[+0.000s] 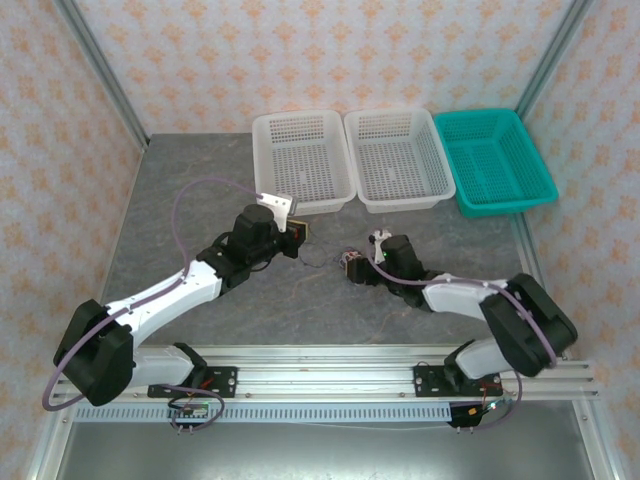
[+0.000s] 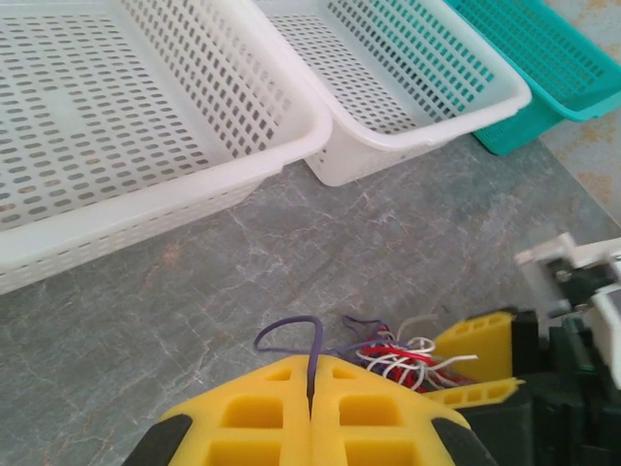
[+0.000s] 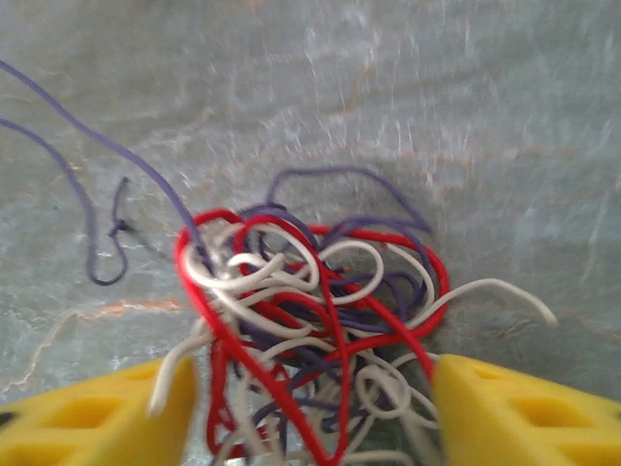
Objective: Untangle the cables
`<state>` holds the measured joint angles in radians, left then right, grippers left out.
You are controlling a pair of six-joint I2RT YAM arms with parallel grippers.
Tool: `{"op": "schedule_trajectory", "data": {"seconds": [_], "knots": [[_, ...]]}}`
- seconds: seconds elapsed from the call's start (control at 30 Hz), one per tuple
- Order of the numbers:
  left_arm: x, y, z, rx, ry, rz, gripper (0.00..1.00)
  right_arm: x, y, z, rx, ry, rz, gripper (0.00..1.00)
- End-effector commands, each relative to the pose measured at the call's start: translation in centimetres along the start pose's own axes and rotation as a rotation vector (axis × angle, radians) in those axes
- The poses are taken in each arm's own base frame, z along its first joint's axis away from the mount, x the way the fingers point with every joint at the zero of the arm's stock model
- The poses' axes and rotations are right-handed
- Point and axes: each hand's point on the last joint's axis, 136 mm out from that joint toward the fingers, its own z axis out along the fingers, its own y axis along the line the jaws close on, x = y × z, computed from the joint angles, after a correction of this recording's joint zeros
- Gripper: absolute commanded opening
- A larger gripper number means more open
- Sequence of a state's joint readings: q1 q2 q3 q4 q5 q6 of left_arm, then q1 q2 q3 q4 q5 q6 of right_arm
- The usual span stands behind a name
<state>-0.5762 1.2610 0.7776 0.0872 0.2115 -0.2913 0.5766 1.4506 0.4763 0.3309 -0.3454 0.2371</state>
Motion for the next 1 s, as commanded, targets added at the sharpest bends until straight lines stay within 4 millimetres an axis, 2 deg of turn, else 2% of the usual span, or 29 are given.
{"op": "schedule_trajectory", "data": {"seconds": [0.0, 0.1, 0.13, 0.17, 0.27, 0.3, 0.43, 0.53, 0.6, 0.67, 0.7, 0.77, 0.8, 0.87, 0.93, 0.97], "knots": [[-2.4, 1.2, -1.6, -0.094, -0.090, -0.032, 0.00, 0.5, -0.2, 1.6, 0.011, 0.053, 0.007, 0.46], [-2.9, 4.3, -3.7, -0.249, -0.132, -0.078, 0.00, 0.5, -1.8, 1.8, 0.109, 0.064, 0.035, 0.16], [-2.8, 6.3, -4.7, -0.339, -0.145, -0.114, 0.00, 0.2, -2.5, 1.5, 0.147, 0.046, 0.050, 0.04], [-2.4, 8.5, -5.8, -0.430, -0.142, -0.157, 0.00, 0.1, -3.5, 1.1, 0.190, 0.029, 0.075, 0.00], [-0.2, 14.1, -8.3, -0.597, -0.102, -0.302, 0.00, -0.1, -5.5, -0.2, 0.240, 0.001, 0.145, 0.00], [0.3, 15.1, -8.8, -0.619, -0.100, -0.330, 0.00, -0.2, -6.2, -0.7, 0.255, -0.006, 0.175, 0.00], [1.6, 16.7, -10.7, -0.675, -0.111, -0.338, 0.00, -0.1, -9.5, -2.7, 0.338, -0.034, 0.303, 0.00], [2.3, 17.3, -11.4, -0.712, -0.106, -0.343, 0.00, -0.5, -10.8, -4.0, 0.399, -0.055, 0.325, 0.00], [2.7, 17.1, -11.0, -0.691, -0.095, -0.348, 0.00, -0.9, -10.6, -4.3, 0.394, -0.060, 0.306, 0.00], [3.1, 15.9, -9.2, -0.583, -0.067, -0.346, 0.00, -1.4, -9.5, -4.1, 0.334, -0.063, 0.277, 0.00], [3.1, 14.7, -8.0, -0.494, -0.060, -0.336, 0.00, -1.7, -8.9, -4.0, 0.299, -0.064, 0.266, 0.00], [3.2, 10.4, -4.9, -0.231, -0.038, -0.290, 0.00, -2.4, -6.2, -3.6, 0.150, -0.056, 0.210, 0.00], [3.4, 8.4, -4.1, -0.148, -0.025, -0.245, 0.00, -2.6, -4.8, -3.5, 0.077, -0.050, 0.181, 0.00], [5.2, 5.1, -2.8, -0.090, 0.047, -0.088, 0.00, -3.3, -2.4, -3.9, -0.048, -0.055, 0.122, 0.00], [7.0, 3.7, -2.1, -0.087, 0.108, 0.027, 0.01, -3.8, -0.9, -4.7, -0.120, -0.066, 0.068, 0.00], [7.6, 3.5, -1.8, -0.082, 0.126, 0.046, 0.10, -4.1, -0.1, -5.2, -0.154, -0.075, 0.036, 0.00]]}}
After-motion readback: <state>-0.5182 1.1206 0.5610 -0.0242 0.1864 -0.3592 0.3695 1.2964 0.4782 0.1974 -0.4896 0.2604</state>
